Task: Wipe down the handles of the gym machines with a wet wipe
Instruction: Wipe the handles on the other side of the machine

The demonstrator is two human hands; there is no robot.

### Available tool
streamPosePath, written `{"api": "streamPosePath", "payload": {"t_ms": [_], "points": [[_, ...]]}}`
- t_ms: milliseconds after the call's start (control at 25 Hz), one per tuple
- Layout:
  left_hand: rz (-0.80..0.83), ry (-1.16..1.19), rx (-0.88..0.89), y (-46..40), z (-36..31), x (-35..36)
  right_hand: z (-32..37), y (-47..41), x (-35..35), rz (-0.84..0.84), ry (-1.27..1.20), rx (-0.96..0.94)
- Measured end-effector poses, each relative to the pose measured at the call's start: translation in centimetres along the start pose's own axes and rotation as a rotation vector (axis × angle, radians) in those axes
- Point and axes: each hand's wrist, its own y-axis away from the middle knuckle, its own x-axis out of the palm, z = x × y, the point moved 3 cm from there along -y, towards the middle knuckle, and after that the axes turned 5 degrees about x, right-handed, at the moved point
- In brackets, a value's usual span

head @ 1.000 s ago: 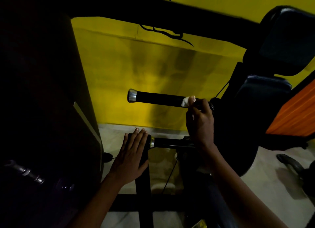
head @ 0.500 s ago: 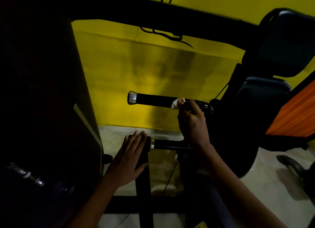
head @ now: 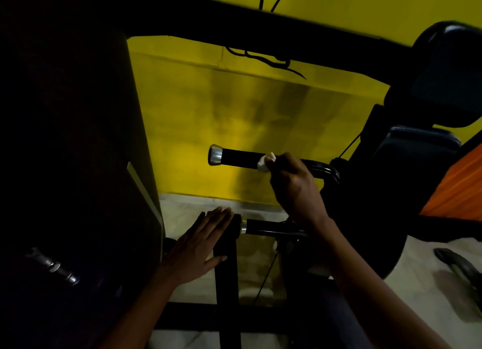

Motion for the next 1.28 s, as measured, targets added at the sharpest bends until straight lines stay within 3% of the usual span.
{"api": "streamPosePath", "payload": {"t_ms": [160, 400, 600, 800, 960, 1160, 1280], "points": [[0.001, 0.014, 0.01, 0.0, 0.3, -0.1, 1.2, -1.6, 0.6, -0.044, 0.009, 0.036], [0.002, 0.056, 0.035, 0.0, 0.4, 0.0, 2.9, -1.7, 1.7, 0.107, 0.014, -0.084], [-0.035, 0.079, 0.051, 0.2, 0.3, -0.1, 4.0, -3.7, 2.1, 0.031, 0.064, -0.036], [-0.016, 0.063, 0.062, 0.2, 0.6, -0.2, 4.1, -3.7, 2.0, 0.117, 0.033, -0.169], [-0.027, 0.102, 0.073, 0.4, 0.7, -0.3, 4.6, -4.6, 2.2, 0.063, 0.074, -0.072], [-0.018, 0.09, 0.077, 0.3, 0.8, -0.1, 5.8, -4.3, 3.0, 0.064, 0.078, -0.228], [-0.012, 0.03, 0.054, 0.2, 0.8, 0.2, 3.7, -3.0, 1.4, 0.087, 0.12, -0.202]]}}
